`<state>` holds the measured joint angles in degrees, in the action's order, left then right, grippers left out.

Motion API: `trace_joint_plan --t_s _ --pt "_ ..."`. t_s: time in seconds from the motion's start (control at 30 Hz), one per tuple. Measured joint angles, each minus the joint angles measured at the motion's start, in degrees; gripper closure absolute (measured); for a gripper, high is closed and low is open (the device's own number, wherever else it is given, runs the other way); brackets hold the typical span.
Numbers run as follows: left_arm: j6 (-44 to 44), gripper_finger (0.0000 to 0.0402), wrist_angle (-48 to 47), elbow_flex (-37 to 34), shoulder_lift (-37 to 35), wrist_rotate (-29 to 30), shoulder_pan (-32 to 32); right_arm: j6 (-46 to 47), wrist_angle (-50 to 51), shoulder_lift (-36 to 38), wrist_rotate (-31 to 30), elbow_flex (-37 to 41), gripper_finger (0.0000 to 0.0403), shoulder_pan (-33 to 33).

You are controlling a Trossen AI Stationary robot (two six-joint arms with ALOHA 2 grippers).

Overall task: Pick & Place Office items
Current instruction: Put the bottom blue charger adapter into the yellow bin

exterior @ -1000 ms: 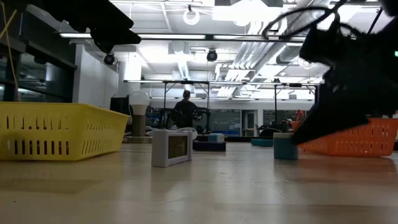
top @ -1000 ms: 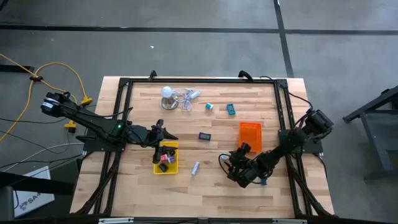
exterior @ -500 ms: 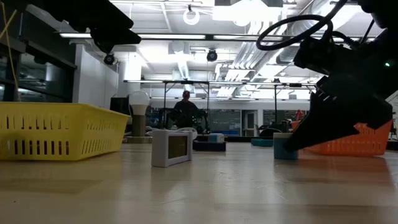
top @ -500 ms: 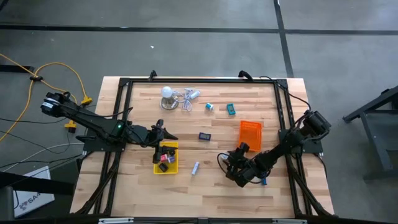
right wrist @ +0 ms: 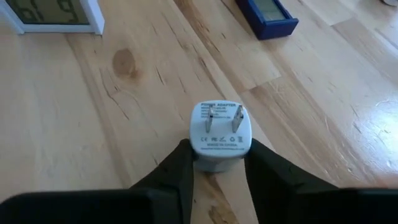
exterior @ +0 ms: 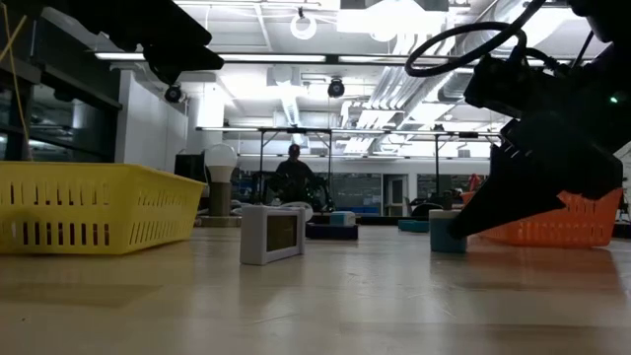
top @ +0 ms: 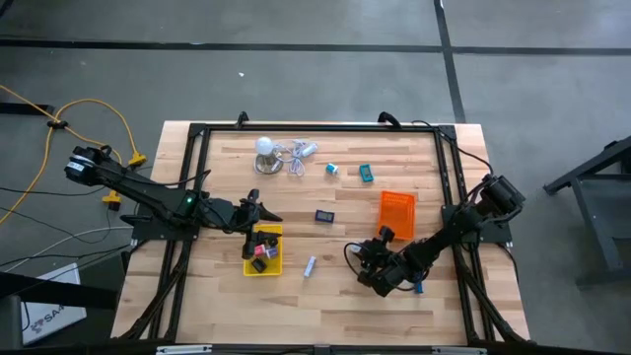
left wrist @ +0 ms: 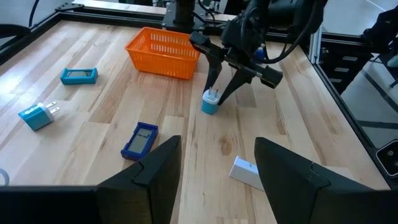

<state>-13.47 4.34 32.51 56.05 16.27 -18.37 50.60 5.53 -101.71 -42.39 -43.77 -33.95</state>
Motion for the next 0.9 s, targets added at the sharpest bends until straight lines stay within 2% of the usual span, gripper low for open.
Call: trace_joint_plan --t_s 0.3,0.5,0.73,0.9 --pt "0.0 0.0203 0.0 0.0 0.0 0.0 0.0 -2.8 -3.1 0.0 0.8 0.0 0.0294 0.0" --pt "0.0 0.0203 0.0 0.0 0.0 0.0 -0.1 -9.7 -10.3 2.0 2.0 -0.2 0.0298 0.2" --pt "0.0 0.0203 0.0 0.0 0.0 0.0 -1.1 -19.1 -14.0 6.5 2.0 -2.8 0.0298 0.4" --pt "0.1 0.0203 2.9 0.0 3.3 -0.3 -2.3 -29.0 -23.0 7.1 3.1 -3.5 0.0298 1.7"
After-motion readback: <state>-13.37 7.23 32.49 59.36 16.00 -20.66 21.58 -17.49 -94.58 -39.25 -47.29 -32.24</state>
